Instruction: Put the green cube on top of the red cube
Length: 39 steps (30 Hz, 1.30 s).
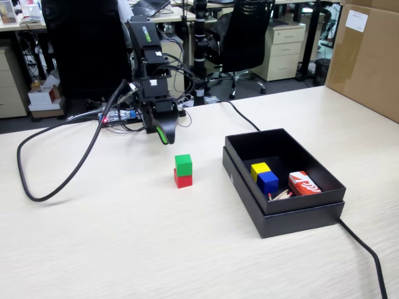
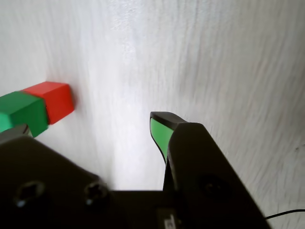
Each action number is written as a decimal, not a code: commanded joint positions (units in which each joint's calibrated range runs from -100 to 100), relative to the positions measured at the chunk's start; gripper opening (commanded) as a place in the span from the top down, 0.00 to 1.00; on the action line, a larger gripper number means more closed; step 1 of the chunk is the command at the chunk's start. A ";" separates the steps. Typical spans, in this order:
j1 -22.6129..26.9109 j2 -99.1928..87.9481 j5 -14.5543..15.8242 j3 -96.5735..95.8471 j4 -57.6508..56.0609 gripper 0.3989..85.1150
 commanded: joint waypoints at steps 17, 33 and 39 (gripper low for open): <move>-2.69 -1.90 -4.20 -25.94 29.60 0.41; -2.74 -3.28 -4.40 -28.38 30.98 0.42; -2.78 -8.67 -4.40 -31.29 32.11 0.42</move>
